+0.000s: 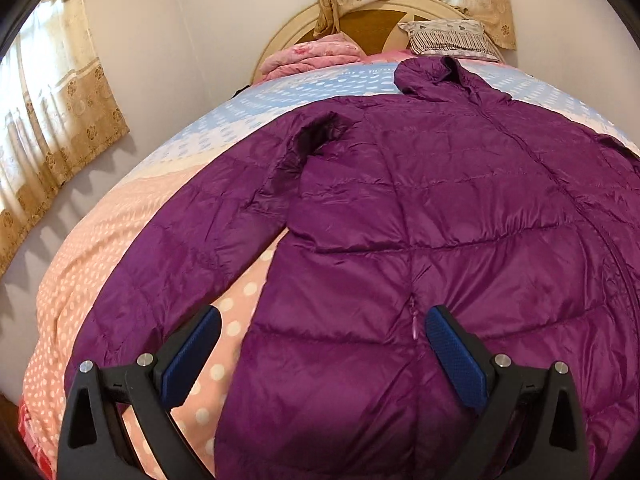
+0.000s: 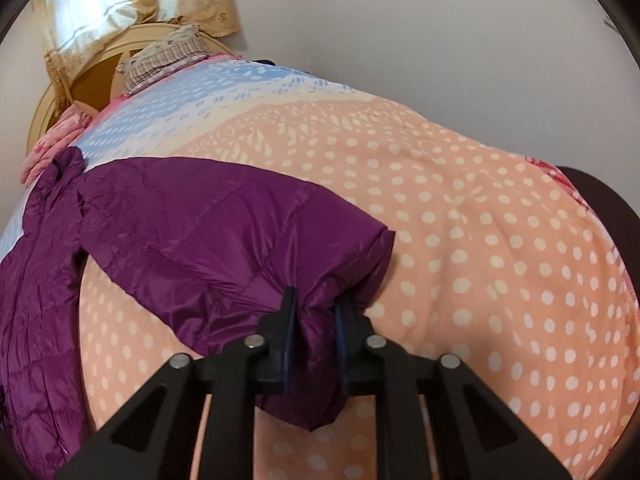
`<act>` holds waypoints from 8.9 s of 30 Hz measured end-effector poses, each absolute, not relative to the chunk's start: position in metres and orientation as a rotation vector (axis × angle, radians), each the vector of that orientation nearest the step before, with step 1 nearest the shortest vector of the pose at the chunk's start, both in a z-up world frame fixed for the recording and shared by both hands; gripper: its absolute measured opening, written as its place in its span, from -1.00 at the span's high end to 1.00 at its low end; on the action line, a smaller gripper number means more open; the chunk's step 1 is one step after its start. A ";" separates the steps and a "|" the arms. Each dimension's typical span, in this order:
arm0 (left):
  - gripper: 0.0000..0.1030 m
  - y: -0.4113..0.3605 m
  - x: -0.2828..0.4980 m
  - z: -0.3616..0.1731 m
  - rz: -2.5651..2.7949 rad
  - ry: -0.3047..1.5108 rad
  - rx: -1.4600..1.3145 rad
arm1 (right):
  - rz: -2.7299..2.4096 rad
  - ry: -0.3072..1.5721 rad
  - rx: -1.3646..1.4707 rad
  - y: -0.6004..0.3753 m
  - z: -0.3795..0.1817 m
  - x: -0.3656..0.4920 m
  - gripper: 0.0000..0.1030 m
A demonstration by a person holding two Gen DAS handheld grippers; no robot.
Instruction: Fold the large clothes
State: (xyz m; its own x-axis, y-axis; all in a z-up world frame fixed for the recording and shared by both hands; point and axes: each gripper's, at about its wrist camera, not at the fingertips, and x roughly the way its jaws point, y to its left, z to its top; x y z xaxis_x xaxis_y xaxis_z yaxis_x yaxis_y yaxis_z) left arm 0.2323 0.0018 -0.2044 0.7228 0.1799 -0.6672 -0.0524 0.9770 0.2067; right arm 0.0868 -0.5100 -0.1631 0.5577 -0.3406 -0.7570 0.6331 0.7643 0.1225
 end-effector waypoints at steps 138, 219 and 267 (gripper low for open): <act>-0.90 -0.115 0.461 -0.209 0.245 0.805 0.305 | -0.143 0.827 0.135 -0.368 -0.191 0.434 0.06; 0.93 0.209 0.209 -0.144 0.439 0.770 -0.016 | -0.084 0.797 -0.079 -0.259 -0.183 0.201 -0.79; -0.95 0.037 0.306 -0.135 0.415 0.640 0.167 | 0.065 0.793 0.141 -0.290 -0.128 0.230 -0.79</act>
